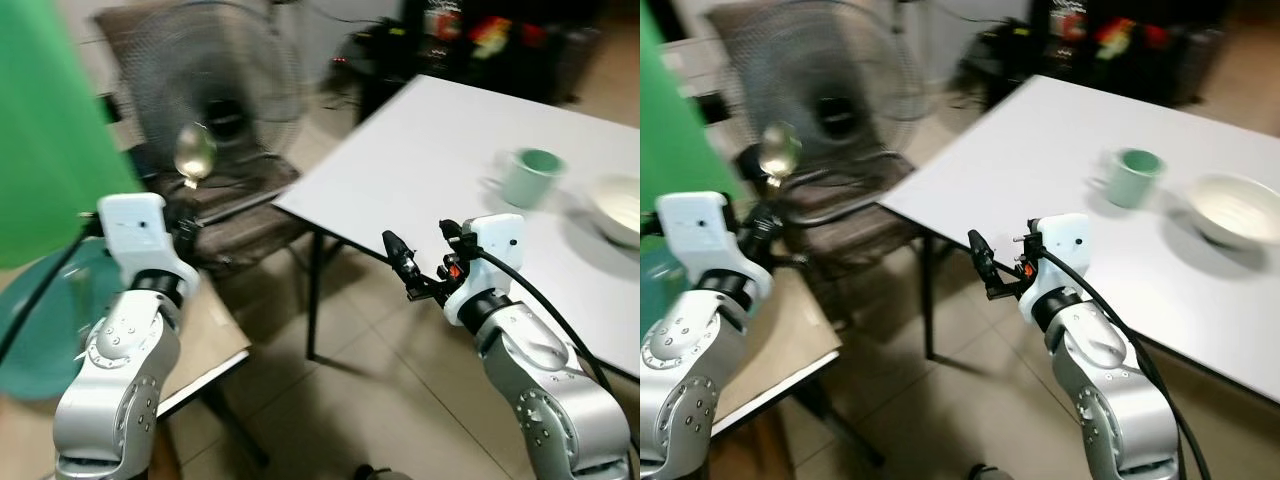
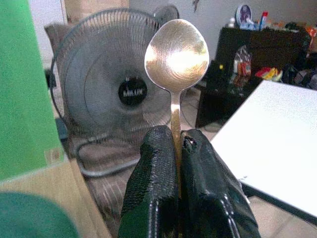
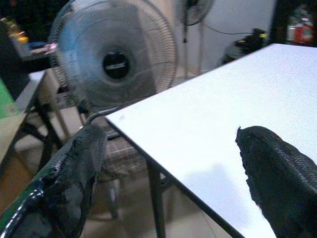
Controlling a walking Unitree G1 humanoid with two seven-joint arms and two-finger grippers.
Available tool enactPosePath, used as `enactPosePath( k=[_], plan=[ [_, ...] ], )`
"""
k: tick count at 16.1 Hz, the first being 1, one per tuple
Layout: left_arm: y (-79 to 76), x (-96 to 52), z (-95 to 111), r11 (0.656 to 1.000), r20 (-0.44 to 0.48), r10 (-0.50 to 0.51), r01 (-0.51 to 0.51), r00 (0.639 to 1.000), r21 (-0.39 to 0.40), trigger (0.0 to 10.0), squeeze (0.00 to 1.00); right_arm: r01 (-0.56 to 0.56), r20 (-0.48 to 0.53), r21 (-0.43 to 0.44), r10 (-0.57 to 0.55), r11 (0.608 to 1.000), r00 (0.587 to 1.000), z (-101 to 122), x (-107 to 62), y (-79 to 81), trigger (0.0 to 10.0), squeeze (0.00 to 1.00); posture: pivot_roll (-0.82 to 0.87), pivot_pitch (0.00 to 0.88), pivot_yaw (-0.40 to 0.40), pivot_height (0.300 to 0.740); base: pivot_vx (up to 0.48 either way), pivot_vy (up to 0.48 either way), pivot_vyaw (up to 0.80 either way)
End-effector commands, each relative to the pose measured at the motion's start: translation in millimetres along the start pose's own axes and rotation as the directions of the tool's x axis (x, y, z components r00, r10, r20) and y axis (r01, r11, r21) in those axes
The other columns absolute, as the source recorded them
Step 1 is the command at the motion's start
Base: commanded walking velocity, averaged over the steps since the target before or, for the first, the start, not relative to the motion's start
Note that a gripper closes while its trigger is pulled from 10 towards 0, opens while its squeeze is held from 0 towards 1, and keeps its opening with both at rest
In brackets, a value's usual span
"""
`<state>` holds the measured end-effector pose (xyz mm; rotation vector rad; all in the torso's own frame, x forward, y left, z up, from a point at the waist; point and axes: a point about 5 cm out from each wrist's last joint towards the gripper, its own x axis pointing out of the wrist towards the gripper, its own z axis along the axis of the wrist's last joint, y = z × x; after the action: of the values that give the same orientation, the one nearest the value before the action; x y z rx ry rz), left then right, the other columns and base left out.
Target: Setting the table
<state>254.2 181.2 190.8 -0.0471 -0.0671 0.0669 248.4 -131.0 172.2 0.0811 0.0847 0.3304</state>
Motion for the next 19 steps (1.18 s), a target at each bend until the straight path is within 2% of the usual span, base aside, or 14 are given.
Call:
enactPosePath(
  k=[1,2,4,5,6,7,8,9,11,12,15,17,19],
  plan=[
    [4.2,0.8,1.8,0.999,0.023,0.038,-0.038,0.999,0.011,10.0,0.00,0.002,-0.015,0.004,-0.001,1.000,1.000,-0.3,1.0,1.3,10.0,0.00,-0.07,0.000,0.065,0.740,0.000,0.000,-0.80],
    [0.7,-0.8,-1.6,1.000,0.011,0.020,-0.020,1.000,0.001,10.0,0.00,0.004,-0.031,0.018,-0.004,1.000,1.000,-0.2,-1.4,1.5,10.0,0.00,-0.08,0.000,0.075,0.740,0.000,0.000,-0.80],
    [-6.8,-0.1,-9.8,0.998,-0.031,-0.044,0.046,0.999,0.049,10.0,0.00,0.031,-0.029,0.051,-0.030,0.998,0.999,-1.1,-1.6,-2.7,10.0,0.00,-0.07,0.000,0.083,0.740,0.000,0.000,-0.80],
    [-9.5,-0.3,-10.3,0.993,-0.064,-0.109,0.111,0.992,0.040,10.0,0.00,0.053,-0.024,0.063,-0.051,0.997,0.998,0.5,0.5,-4.4,10.0,0.00,-0.07,0.000,0.077,0.740,0.000,0.000,-0.80],
    [-13.2,-0.5,-7.1,0.983,-0.057,-0.182,0.182,0.982,-0.001,10.0,0.00,0.070,-0.012,0.073,-0.070,0.995,0.997,4.7,3.4,-6.4,10.0,0.00,-0.06,0.000,0.069,0.740,0.000,0.000,-0.80],
    [-14.1,0.4,-4.8,0.978,-0.040,-0.207,0.207,0.978,0.010,10.0,0.00,0.081,-0.008,0.056,-0.080,0.995,0.997,7.2,5.8,-9.4,10.0,0.00,-0.05,0.000,0.066,0.740,0.000,0.000,-0.79],
    [-10.0,1.4,-5.6,0.986,-0.035,-0.165,0.166,0.986,0.018,10.0,0.00,0.091,-0.022,0.001,-0.091,0.996,0.996,4.2,8.8,-14.9,10.0,0.00,-0.06,0.000,0.058,0.740,0.000,0.000,-0.78],
    [-7.5,1.5,-7.0,0.990,-0.039,-0.141,0.141,0.989,-0.008,10.0,0.00,0.097,-0.018,-0.021,-0.097,0.995,0.995,4.6,10.3,-17.5,10.0,0.00,-0.07,0.000,0.048,0.740,0.000,0.000,-0.76],
    [-5.1,-0.3,-6.7,0.992,-0.036,-0.127,0.127,0.991,-0.022,10.0,0.00,0.112,0.018,-0.010,-0.112,0.994,0.994,10.9,11.5,-18.1,10.0,0.00,-0.07,0.000,0.035,0.740,0.000,0.000,-0.76],
    [-6.6,-3.2,-8.1,0.990,-0.037,-0.143,0.142,0.989,-0.024,10.0,0.00,0.149,0.057,-0.085,-0.144,0.985,0.988,12.8,12.8,-17.8,10.0,0.00,-0.08,0.000,0.032,0.740,0.000,0.000,-0.76],
    [-7.2,-4.8,-12.7,0.990,-0.059,-0.143,0.142,0.988,-0.018,10.0,0.00,0.083,0.031,-0.053,-0.082,0.995,0.996,9.7,12.7,-11.0,10.0,0.00,-0.09,0.000,0.035,0.740,0.000,0.000,-0.77],
    [-7.4,-6.4,-15.0,0.991,-0.066,-0.134,0.133,0.989,-0.020,10.0,0.00,0.090,0.030,-0.061,-0.088,0.994,0.996,6.7,11.1,-10.7,10.0,0.00,-0.08,0.000,0.035,0.740,0.000,0.000,-0.78],
    [-7.2,-7.5,-13.8,0.990,-0.058,-0.140,0.141,0.988,0.010,10.0,0.00,0.100,0.016,-0.068,-0.099,0.993,0.995,2.5,11.6,-10.9,10.0,0.00,-0.08,0.000,0.027,0.740,0.000,0.000,-0.61]
  ],
)
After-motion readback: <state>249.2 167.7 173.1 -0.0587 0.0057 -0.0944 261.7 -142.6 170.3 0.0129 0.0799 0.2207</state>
